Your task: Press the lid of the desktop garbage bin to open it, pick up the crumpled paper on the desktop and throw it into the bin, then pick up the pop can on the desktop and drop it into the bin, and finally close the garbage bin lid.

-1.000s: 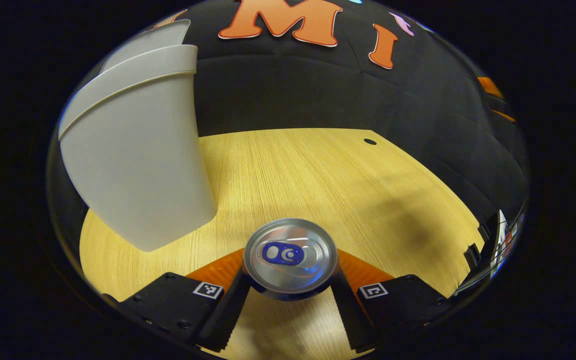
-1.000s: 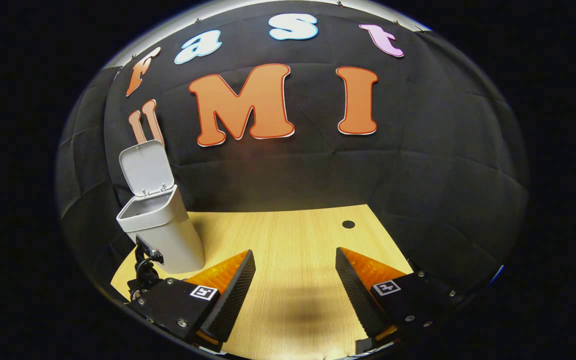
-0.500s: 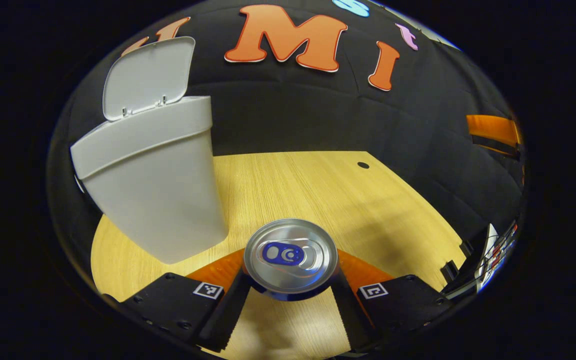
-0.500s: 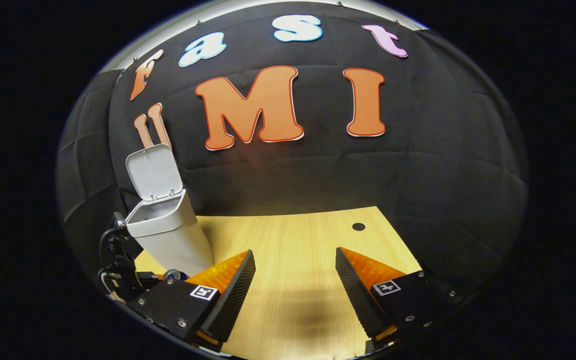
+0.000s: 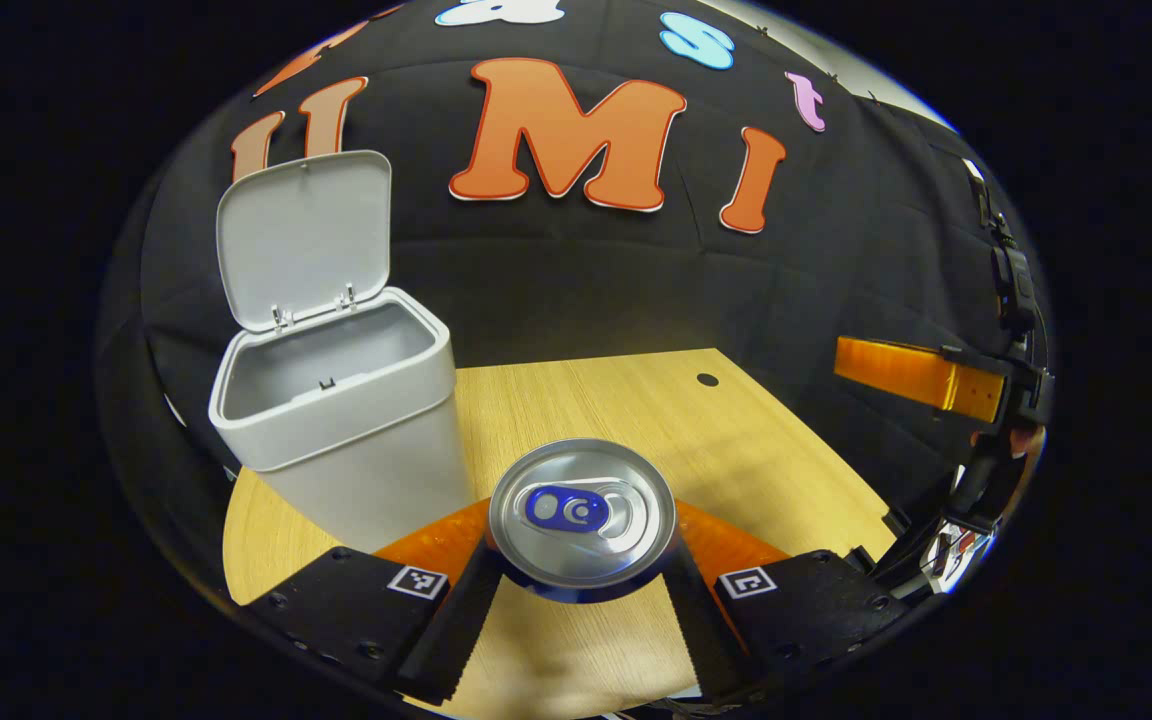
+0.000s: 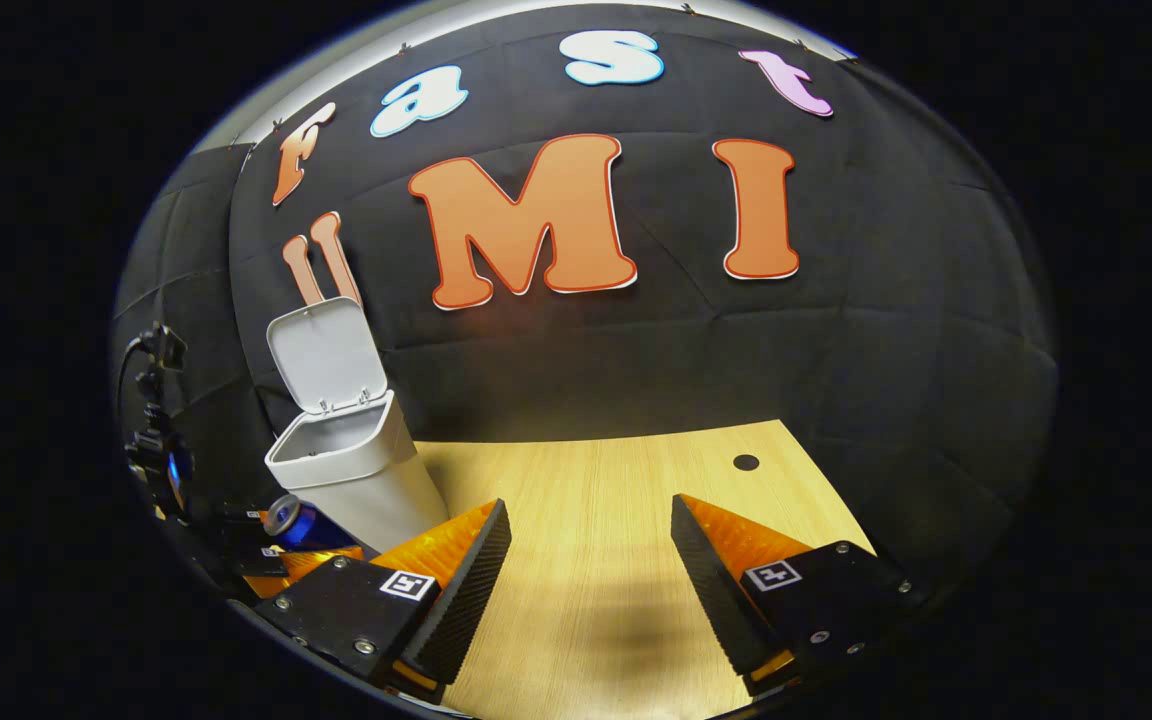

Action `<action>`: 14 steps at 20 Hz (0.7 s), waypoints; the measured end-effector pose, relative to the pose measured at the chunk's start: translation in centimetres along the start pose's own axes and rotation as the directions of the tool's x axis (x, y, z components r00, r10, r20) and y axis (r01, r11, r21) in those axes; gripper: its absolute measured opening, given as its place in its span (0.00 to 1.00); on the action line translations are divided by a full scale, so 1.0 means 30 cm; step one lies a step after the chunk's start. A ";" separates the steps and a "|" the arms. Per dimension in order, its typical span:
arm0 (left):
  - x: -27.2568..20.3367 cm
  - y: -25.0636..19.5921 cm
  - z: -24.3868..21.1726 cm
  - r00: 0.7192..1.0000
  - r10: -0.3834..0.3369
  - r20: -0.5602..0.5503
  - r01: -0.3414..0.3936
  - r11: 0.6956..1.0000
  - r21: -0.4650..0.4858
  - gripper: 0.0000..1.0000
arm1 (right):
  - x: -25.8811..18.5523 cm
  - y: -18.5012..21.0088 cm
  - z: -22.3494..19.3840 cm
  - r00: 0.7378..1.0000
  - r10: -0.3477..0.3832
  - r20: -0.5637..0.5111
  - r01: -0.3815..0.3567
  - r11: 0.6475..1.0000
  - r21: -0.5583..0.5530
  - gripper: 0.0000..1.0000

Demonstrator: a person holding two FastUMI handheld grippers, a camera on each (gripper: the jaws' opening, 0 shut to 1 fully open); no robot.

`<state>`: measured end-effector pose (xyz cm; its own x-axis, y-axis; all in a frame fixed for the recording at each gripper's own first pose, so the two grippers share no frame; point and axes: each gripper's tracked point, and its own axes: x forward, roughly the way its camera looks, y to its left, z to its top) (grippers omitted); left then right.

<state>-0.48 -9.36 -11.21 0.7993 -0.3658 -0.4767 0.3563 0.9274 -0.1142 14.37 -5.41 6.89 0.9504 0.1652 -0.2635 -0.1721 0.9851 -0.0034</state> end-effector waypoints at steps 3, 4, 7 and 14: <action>-0.073 0.031 0.086 0.999 0.010 0.045 -0.011 1.000 0.015 0.83 | 0.009 0.024 0.022 1.000 0.011 0.012 -0.011 1.000 -0.008 0.97; -0.095 0.054 0.117 0.998 0.025 0.060 -0.027 0.999 0.029 0.83 | 0.010 0.031 0.028 1.000 0.014 0.017 -0.014 1.000 -0.008 0.97; -0.145 0.125 0.209 0.992 0.068 0.110 -0.074 0.996 0.057 0.83 | 0.015 0.050 0.048 0.999 0.024 0.029 -0.023 1.000 -0.002 0.97; -0.237 0.307 0.403 0.970 0.136 0.201 -0.140 0.990 0.005 0.83 | 0.026 0.082 0.078 0.998 0.036 0.045 -0.036 0.999 -0.009 0.97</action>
<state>2.97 0.83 1.65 0.9210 -0.2447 -0.3031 0.2435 0.9690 -0.0422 15.29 -2.76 8.94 0.9542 0.2029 -0.2198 -0.2085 0.9780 -0.0025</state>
